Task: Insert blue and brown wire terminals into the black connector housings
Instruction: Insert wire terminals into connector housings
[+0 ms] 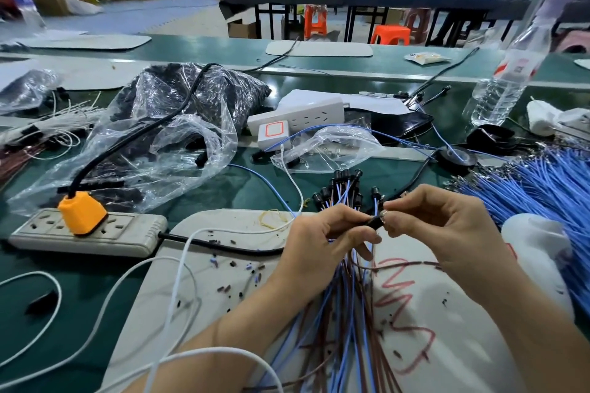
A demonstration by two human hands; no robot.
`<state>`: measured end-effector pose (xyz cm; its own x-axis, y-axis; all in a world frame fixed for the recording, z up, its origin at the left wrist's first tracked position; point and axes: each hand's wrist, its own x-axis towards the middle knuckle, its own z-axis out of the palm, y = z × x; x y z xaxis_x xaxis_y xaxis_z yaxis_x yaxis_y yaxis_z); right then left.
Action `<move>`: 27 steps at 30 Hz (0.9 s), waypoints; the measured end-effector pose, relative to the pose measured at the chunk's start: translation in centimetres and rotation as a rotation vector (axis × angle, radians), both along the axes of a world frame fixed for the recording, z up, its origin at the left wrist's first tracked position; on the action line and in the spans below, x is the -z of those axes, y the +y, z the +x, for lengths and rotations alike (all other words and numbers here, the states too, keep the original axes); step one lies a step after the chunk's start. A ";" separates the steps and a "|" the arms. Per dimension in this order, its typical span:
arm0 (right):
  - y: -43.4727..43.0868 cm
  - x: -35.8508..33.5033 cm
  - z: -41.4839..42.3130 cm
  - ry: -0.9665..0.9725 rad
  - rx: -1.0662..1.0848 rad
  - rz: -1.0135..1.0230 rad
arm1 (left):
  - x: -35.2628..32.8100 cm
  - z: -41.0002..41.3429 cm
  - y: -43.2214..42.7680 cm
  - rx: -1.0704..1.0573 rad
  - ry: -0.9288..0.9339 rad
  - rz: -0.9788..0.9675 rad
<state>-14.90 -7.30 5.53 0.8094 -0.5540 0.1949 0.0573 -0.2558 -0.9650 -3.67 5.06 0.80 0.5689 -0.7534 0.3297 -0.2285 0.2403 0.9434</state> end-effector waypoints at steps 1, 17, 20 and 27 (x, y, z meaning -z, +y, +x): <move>-0.1 0.0 -0.1 0.003 -0.004 0.046 | 0.0 0.0 0.0 0.002 -0.002 0.001; -0.1 0.1 0.2 -0.214 0.046 0.106 | -0.1 0.3 0.0 -0.048 -0.145 -0.033; 0.4 0.0 0.1 -0.242 0.014 0.087 | -0.1 0.2 -0.1 -0.041 -0.149 -0.054; 1.3 0.1 0.2 -0.180 -0.033 0.028 | -0.1 0.3 0.0 -0.044 -0.148 -0.089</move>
